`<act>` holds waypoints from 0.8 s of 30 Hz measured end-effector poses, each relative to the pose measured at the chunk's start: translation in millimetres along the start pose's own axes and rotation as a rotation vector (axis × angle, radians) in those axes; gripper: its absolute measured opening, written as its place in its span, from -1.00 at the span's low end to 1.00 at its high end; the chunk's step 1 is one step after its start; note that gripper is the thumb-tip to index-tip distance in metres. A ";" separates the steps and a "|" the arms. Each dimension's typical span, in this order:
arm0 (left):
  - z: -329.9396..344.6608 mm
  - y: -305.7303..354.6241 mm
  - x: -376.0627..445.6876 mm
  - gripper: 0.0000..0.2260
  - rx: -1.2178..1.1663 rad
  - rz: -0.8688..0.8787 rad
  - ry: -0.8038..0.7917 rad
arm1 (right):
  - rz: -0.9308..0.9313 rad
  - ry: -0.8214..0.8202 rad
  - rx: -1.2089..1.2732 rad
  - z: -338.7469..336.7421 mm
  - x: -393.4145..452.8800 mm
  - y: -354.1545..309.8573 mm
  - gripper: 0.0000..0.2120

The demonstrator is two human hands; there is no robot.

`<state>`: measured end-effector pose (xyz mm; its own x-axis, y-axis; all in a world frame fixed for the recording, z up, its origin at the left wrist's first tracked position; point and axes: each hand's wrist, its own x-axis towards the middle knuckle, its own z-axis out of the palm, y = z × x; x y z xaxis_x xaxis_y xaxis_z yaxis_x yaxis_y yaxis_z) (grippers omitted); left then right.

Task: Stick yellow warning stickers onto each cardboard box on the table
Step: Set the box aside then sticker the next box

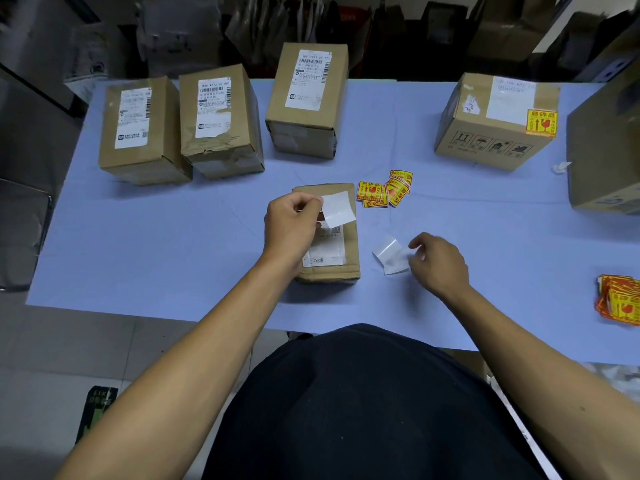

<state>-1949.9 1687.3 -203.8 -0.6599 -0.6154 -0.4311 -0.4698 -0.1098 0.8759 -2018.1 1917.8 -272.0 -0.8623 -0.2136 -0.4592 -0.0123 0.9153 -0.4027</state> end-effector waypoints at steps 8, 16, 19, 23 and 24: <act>11.8 -4.0 -6.0 -0.84 0.017 -0.056 -0.051 | -0.513 0.145 0.338 -18.5 -35.1 -100.8 -0.84; 3.8 7.2 -16.2 -0.91 -0.343 -0.323 -0.305 | -0.322 0.096 0.450 -14.4 -34.2 -109.7 -0.99; -4.3 2.9 -13.7 -0.90 -0.233 -0.312 -0.292 | -0.016 -0.068 0.982 -20.2 -32.8 -105.8 -0.87; -12.0 -7.1 -16.7 -0.87 -0.133 -0.346 -0.395 | 0.108 -0.246 1.226 -21.6 -40.0 -96.5 -0.87; -12.3 -9.7 -18.4 -0.91 -0.118 -0.349 -0.417 | 0.110 -0.255 1.214 -18.8 -43.0 -95.1 -0.88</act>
<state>-1926.0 1690.1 -201.6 -0.6643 -0.1683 -0.7283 -0.6491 -0.3533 0.6737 -1989.3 1846.4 -199.1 -0.7047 -0.3402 -0.6226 0.6463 0.0543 -0.7612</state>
